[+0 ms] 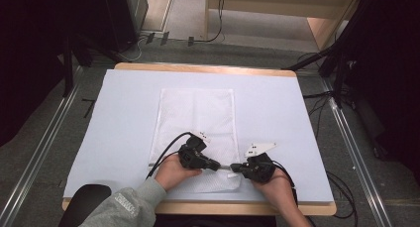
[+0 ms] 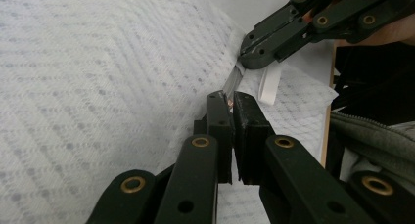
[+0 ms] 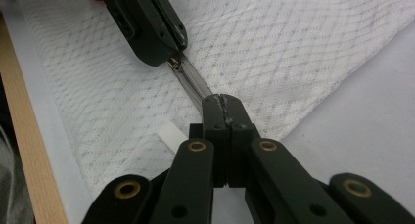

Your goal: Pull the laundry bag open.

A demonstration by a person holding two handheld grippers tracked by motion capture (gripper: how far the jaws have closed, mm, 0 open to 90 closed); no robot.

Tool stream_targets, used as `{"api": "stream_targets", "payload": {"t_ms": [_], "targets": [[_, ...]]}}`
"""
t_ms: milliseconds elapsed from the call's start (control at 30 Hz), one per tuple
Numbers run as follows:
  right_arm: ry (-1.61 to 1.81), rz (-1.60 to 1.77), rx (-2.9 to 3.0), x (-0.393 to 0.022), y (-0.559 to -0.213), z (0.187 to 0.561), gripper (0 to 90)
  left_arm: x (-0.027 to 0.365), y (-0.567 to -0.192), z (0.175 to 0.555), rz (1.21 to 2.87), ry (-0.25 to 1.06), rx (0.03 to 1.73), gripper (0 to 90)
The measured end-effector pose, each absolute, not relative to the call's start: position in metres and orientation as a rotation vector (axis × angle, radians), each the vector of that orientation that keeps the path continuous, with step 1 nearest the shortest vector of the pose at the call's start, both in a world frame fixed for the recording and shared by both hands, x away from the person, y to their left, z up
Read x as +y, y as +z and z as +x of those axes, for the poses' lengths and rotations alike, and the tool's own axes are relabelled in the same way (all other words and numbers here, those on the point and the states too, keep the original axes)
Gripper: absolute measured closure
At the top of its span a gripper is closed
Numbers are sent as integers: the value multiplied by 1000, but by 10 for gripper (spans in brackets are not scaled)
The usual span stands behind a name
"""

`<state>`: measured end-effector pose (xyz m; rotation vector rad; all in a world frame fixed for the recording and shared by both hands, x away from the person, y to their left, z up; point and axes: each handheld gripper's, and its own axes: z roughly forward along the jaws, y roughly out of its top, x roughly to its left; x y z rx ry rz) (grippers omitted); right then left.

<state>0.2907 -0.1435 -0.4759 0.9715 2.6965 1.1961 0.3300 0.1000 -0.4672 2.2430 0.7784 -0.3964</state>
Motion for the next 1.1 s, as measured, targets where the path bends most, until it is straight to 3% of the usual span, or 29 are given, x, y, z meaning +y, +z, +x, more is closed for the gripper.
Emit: {"api": "stream_targets", "payload": {"t_ms": [1100], "targets": [[1177, 960, 2724, -143, -474, 293, 900, 127, -464, 330, 2238, -418, 827, 880]]}}
